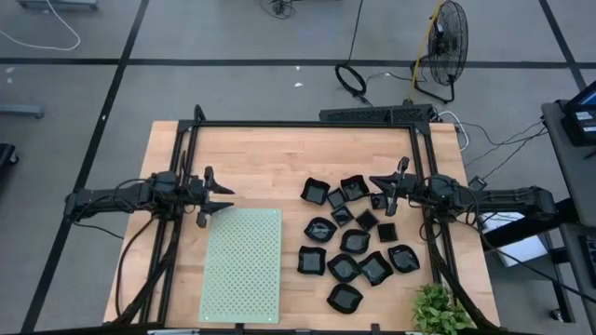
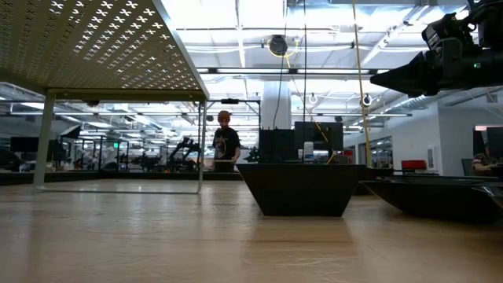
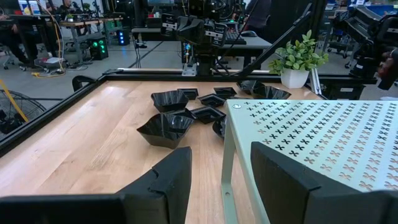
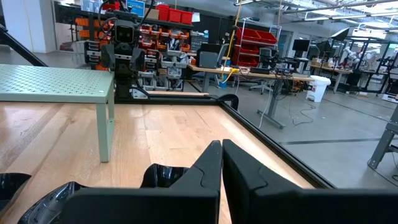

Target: Pick & Place Mini shaped plates

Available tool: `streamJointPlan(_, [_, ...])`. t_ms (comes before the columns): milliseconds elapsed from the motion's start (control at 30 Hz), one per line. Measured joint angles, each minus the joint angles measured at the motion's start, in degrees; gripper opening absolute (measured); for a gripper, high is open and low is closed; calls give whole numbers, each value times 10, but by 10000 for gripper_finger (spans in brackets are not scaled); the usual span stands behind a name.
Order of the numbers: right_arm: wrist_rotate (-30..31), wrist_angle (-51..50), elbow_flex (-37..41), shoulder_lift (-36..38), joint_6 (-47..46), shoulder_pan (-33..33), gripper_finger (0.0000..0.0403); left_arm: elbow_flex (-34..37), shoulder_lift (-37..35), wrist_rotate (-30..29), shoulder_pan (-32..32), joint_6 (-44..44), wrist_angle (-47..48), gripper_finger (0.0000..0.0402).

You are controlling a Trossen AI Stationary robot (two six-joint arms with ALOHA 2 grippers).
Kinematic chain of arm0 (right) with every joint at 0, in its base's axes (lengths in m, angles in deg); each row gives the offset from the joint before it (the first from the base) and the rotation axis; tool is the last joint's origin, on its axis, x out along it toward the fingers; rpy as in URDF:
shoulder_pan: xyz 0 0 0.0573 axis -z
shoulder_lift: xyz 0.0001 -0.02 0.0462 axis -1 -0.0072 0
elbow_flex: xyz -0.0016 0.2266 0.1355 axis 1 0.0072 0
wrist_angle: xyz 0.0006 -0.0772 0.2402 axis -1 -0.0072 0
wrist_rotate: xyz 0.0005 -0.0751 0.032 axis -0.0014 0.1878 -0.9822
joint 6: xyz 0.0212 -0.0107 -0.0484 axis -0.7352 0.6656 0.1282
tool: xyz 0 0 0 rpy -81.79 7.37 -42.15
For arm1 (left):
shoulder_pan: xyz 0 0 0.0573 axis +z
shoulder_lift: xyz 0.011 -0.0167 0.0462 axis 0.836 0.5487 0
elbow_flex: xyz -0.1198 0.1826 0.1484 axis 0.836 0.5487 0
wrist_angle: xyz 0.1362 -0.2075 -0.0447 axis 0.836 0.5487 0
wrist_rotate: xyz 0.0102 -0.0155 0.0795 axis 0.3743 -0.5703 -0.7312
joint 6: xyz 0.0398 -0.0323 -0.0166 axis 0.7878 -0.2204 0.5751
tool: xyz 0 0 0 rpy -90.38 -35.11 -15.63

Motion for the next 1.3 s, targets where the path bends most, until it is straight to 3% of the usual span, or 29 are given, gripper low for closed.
streamJointPlan(67, [-1,0,0,0,-21,0,4,0,0,0,0,0,0,170])
streamJointPlan(267, [-2,5,0,0,-254,-2,4,0,0,0,0,0,0,170])
streamJointPlan(367, [-2,5,0,0,-304,-2,4,0,0,0,0,0,0,170])
streamJointPlan(700, [8,5,0,-2,-292,-2,4,0,0,0,0,0,0,170])
streamJointPlan(967, [109,5,0,-2,-196,-2,4,0,0,0,0,0,0,170])
streamJointPlan(1200, [118,6,0,-2,-264,-2,4,0,0,0,0,0,0,170])
streamJointPlan(1300, [116,54,0,-2,-269,-2,4,0,0,0,0,0,0,170])
